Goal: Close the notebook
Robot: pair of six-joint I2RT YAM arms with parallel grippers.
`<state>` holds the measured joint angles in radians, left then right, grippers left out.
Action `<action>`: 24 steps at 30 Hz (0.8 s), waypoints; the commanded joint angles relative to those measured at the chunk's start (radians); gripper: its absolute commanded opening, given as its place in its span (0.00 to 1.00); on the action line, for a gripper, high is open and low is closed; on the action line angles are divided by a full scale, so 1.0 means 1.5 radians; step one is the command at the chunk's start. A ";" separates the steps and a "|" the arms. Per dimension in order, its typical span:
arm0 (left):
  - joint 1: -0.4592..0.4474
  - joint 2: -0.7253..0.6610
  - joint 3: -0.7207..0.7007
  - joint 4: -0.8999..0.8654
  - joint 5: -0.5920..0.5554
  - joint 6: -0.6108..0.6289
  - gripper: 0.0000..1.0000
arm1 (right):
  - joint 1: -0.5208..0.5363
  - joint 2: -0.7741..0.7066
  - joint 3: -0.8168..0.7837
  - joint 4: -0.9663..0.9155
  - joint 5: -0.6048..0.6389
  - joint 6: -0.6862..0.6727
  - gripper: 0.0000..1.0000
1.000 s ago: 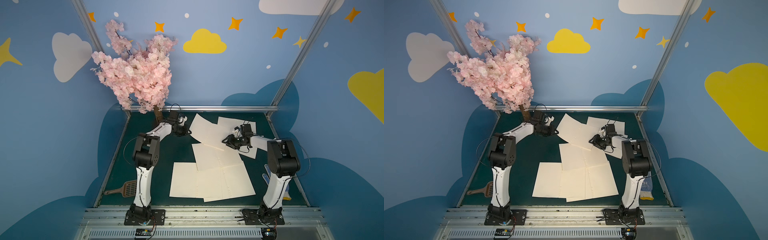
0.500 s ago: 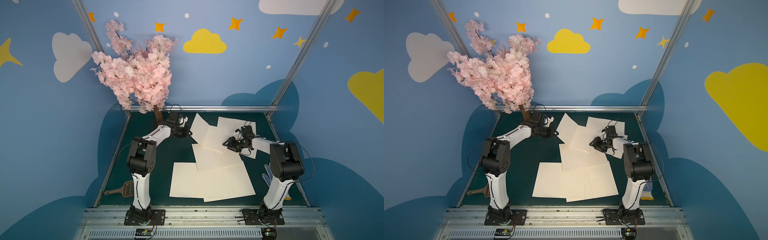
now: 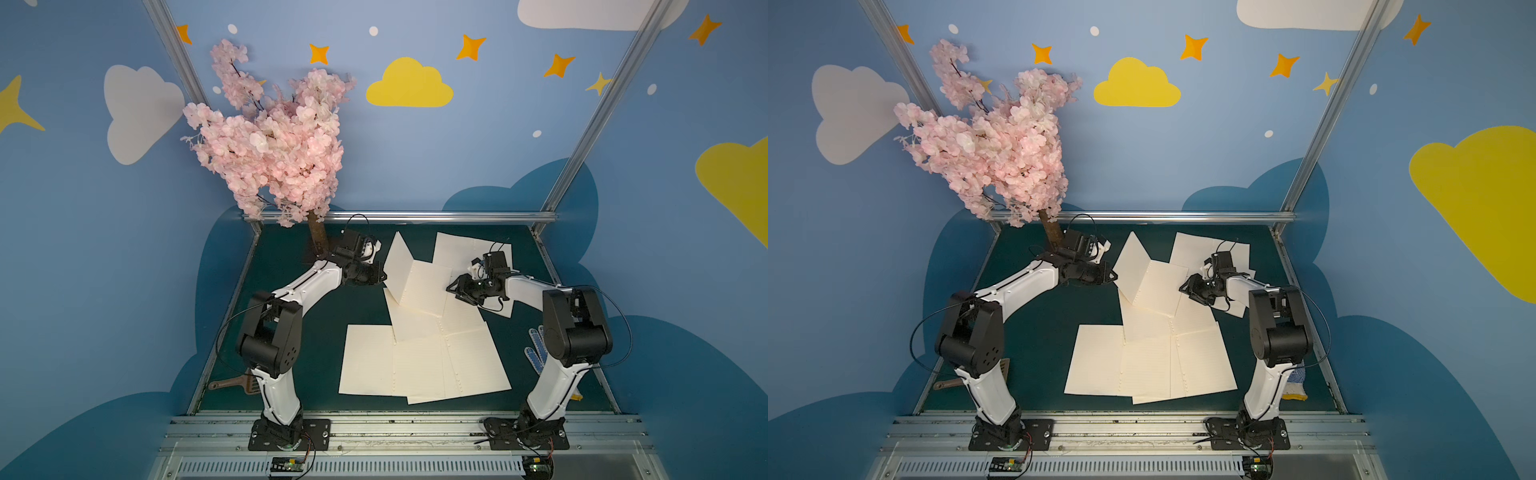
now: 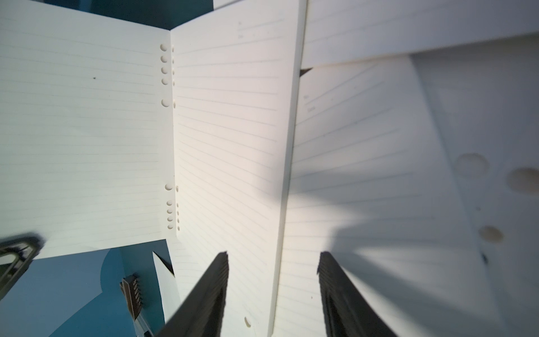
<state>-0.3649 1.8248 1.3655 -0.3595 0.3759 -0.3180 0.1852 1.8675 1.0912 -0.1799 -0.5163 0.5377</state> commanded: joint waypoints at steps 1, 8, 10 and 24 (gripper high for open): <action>-0.009 -0.007 -0.005 -0.003 0.003 0.008 0.12 | 0.003 -0.019 -0.010 -0.005 -0.002 -0.006 0.53; -0.025 -0.005 -0.001 0.020 0.053 0.014 0.32 | 0.002 -0.031 -0.022 -0.004 0.003 -0.006 0.57; -0.031 -0.009 -0.005 0.033 0.073 0.019 0.37 | 0.002 -0.033 -0.023 -0.003 0.004 -0.006 0.57; -0.059 0.012 0.001 0.108 0.180 0.007 0.48 | -0.005 -0.046 -0.026 -0.008 -0.003 0.004 0.57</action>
<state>-0.4469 1.8256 1.3590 -0.2272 0.5838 -0.3038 0.1833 1.8458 1.0653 -0.1799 -0.5167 0.5423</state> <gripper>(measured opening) 0.479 0.572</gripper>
